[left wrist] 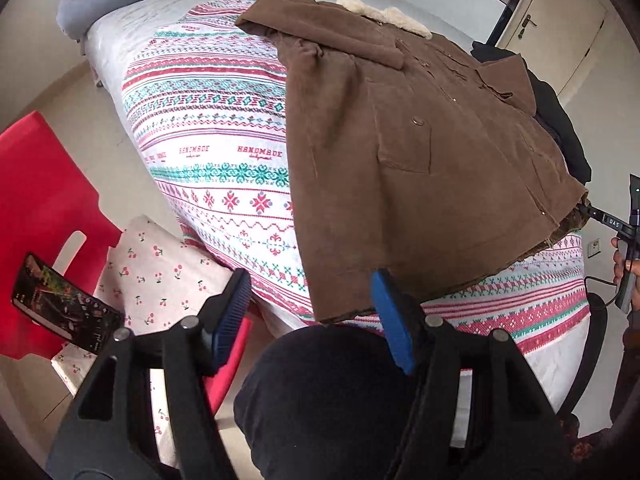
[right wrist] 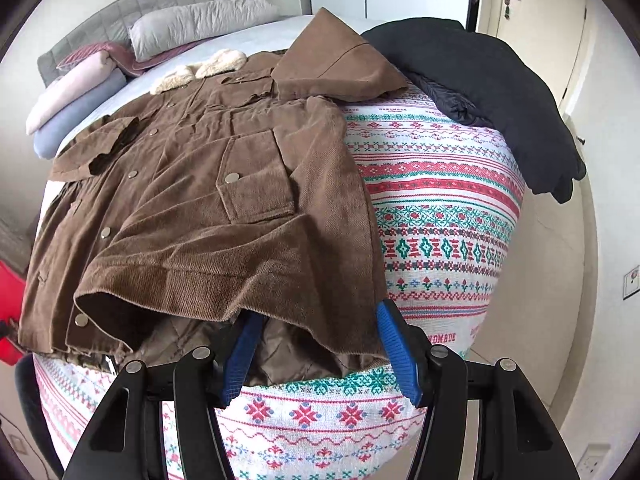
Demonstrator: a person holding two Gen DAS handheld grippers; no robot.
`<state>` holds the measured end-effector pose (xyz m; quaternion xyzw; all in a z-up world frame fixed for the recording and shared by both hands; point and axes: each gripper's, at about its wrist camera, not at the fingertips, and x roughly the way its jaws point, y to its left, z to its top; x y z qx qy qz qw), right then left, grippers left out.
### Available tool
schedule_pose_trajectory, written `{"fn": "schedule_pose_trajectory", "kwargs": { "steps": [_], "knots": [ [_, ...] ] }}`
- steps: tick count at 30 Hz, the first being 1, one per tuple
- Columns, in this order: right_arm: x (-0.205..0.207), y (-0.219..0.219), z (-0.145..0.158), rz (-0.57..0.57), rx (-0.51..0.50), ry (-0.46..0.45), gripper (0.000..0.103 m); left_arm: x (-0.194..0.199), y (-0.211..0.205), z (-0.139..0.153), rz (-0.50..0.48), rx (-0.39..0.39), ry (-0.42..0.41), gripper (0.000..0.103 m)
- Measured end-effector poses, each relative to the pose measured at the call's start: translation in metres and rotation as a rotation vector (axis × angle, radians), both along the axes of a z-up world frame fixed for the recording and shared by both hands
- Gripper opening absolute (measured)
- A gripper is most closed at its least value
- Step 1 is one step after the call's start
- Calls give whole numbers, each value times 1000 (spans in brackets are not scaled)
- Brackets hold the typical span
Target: Fold large clothes
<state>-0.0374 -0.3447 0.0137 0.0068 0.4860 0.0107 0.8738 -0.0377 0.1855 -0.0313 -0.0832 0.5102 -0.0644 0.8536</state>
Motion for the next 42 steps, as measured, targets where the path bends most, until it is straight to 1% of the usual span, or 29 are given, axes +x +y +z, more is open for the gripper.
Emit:
{"fn": "schedule_pose_trajectory", "kwargs": {
  "steps": [3,5,6,7,8,9,10,11,12,14,16,17,18,20,22,23,24,25,26,27,29,31,33,34,35,36,38,40,42],
  "knots": [
    [-3,-2,-6,28,-32,-13,61,9,-3,-17,-2,-109,61,64],
    [1,-6,-15,16,-52,-3,61,15,-4,-29,4,-197,102,64],
    [5,-7,-20,4,-55,2,61,17,-5,-34,10,-236,123,63],
    [8,-10,-25,-5,-47,8,58,19,-6,-37,18,-257,141,60],
    [11,-12,-28,-4,-30,7,52,20,-9,-37,25,-249,147,46],
    [13,-13,-28,-3,-21,2,29,19,-12,-34,16,-232,140,24],
    [13,-13,-25,-12,-34,-9,20,17,-14,-28,17,-228,117,16],
    [11,-13,-19,-18,-36,-28,15,15,-12,-21,58,-223,106,15],
    [7,-11,-9,-17,-41,-51,13,12,-9,-12,93,-214,94,14],
    [-7,-2,14,3,-131,-123,11,8,-4,6,126,-193,40,14],
    [-19,2,28,21,-215,-177,10,8,-2,9,110,-163,56,14],
    [-20,-1,26,17,-244,-150,9,10,-5,4,101,-134,84,15],
    [-18,-6,16,13,-261,-98,9,13,-11,-6,76,-86,121,15],
    [-13,-19,-14,2,-271,25,9,17,-22,-25,36,11,179,18],
    [-17,-33,-32,-25,-240,90,9,16,-27,-24,30,63,172,27],
    [-23,-40,-33,-42,-212,99,9,14,-26,-18,28,89,156,35],
    [-28,-48,-29,-58,-159,100,11,12,-27,-11,31,121,137,49],
    [-33,-56,-23,-74,-107,92,11,11,-27,-3,39,156,110,57],
    [-38,-60,-14,-89,-76,75,13,9,-23,7,49,191,77,69],
    [-41,-61,-3,-96,-63,49,18,9,-22,16,57,221,38,74],
    [-44,-56,23,-89,-57,-26,30,14,-21,33,62,259,-26,78],
    [-44,-43,53,-63,-70,-136,58,23,-22,42,62,282,-63,83],
    [-41,-24,78,-20,-93,-248,69,37,-29,49,40,312,-95,84],
    [-38,-13,89,6,-100,-284,76,45,-33,51,14,330,-111,84],
    [-34,-1,97,25,-108,-309,80,54,-39,52,-17,353,-124,85],
    [-30,10,102,41,-119,-324,88,65,-45,53,-47,379,-132,85],
    [-18,35,107,98,-116,-322,91,87,-58,53,-104,421,-141,85],
    [-2,57,107,174,-48,-278,91,109,-72,55,-166,451,-168,85],
    [15,74,101,208,24,-217,91,130,-85,54,-227,489,-199,85]
  ]
}}
